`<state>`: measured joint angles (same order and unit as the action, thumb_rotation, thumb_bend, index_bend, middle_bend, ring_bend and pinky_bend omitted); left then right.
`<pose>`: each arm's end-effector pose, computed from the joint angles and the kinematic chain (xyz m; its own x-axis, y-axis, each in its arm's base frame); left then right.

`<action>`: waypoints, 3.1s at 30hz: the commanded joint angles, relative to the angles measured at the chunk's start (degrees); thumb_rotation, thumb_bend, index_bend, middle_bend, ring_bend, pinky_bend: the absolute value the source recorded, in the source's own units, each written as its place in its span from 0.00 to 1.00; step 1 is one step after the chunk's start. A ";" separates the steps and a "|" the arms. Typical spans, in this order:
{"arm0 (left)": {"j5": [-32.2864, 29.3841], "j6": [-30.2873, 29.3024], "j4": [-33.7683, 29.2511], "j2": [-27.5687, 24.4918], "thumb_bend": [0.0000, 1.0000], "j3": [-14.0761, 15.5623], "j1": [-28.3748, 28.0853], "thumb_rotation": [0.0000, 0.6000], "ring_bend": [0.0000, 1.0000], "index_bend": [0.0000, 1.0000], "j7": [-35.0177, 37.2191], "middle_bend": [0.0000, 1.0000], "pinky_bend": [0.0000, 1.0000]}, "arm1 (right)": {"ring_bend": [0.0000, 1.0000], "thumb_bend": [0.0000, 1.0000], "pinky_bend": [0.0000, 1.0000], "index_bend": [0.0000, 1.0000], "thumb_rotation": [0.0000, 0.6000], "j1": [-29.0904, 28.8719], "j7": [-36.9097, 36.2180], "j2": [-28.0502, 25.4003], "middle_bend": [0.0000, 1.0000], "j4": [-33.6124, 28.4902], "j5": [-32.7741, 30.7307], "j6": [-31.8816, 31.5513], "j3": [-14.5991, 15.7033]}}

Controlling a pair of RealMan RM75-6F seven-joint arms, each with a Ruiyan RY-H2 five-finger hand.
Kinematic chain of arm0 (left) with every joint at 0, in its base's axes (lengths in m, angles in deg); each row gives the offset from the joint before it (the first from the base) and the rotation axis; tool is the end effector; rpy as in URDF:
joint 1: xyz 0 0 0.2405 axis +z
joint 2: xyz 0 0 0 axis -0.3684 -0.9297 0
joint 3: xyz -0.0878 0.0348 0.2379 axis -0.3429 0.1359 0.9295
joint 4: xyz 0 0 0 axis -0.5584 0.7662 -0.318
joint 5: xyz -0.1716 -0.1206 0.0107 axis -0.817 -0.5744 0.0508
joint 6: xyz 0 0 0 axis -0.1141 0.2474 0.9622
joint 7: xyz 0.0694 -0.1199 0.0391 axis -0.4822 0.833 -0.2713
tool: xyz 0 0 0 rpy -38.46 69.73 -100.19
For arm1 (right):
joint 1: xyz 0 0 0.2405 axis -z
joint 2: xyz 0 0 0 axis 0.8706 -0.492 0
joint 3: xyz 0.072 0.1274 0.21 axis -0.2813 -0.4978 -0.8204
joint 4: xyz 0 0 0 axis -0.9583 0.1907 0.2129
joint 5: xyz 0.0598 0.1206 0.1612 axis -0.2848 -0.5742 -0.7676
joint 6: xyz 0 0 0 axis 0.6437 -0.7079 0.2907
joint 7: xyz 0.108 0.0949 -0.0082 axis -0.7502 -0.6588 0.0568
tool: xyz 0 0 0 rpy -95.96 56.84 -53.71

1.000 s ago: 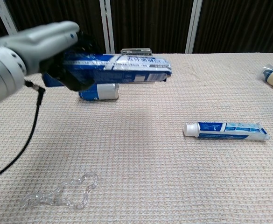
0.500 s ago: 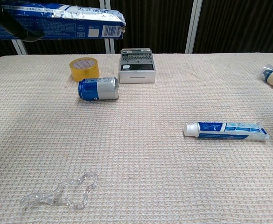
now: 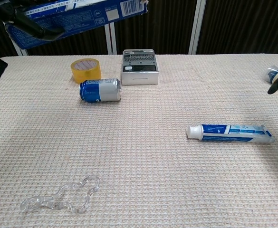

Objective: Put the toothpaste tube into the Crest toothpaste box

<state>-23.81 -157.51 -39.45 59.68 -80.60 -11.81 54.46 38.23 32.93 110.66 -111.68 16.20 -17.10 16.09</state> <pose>-0.0807 0.3002 0.0804 0.0408 0.0578 0.9975 0.9557 -0.2937 -0.0221 -0.2206 -0.2505 0.0643 0.6939 -0.1798 0.6972 -0.7188 -0.1156 0.6855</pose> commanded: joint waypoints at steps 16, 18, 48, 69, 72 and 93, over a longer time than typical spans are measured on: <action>-0.50 5.48 3.24 -1.59 0.39 0.99 -2.27 1.00 0.25 0.35 9.78 0.33 0.29 | 0.11 0.18 0.00 0.21 1.00 -4.68 0.73 7.11 0.21 4.63 -6.93 2.89 -1.81; 0.68 4.06 0.62 -2.00 0.39 2.29 -1.47 1.00 0.25 0.35 8.62 0.33 0.29 | 0.12 0.18 0.00 0.24 1.00 -5.13 0.90 7.56 0.24 5.25 -7.42 3.05 -1.98; -1.47 1.57 3.06 -0.12 0.39 4.27 -2.39 1.00 0.25 0.36 6.65 0.33 0.29 | 0.18 0.18 0.00 0.39 1.00 -7.59 -4.49 11.63 0.43 14.15 -9.19 5.13 -1.06; -4.22 19.25 25.68 -1.73 0.39 -3.44 -11.82 1.00 0.25 0.36 22.35 0.34 0.29 | 0.22 0.26 0.00 0.50 1.00 -8.64 -4.71 13.20 0.50 16.12 -9.25 5.11 -0.85; -3.85 19.30 26.90 -1.31 0.39 -2.96 -12.18 1.00 0.25 0.37 23.12 0.34 0.29 | 0.23 0.30 0.00 0.51 1.00 -8.66 -4.69 13.09 0.51 16.28 -9.29 5.15 -0.74; 3.06 20.84 27.58 -0.73 0.39 -0.62 -11.46 1.00 0.25 0.40 39.32 0.38 0.29 | 0.31 0.53 0.00 0.64 1.00 -7.35 -5.24 9.08 0.62 11.21 -2.71 0.49 0.18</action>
<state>-21.14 -137.88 -11.89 58.64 -81.47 -23.29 90.29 30.64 27.12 120.82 -98.90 12.35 -15.58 16.20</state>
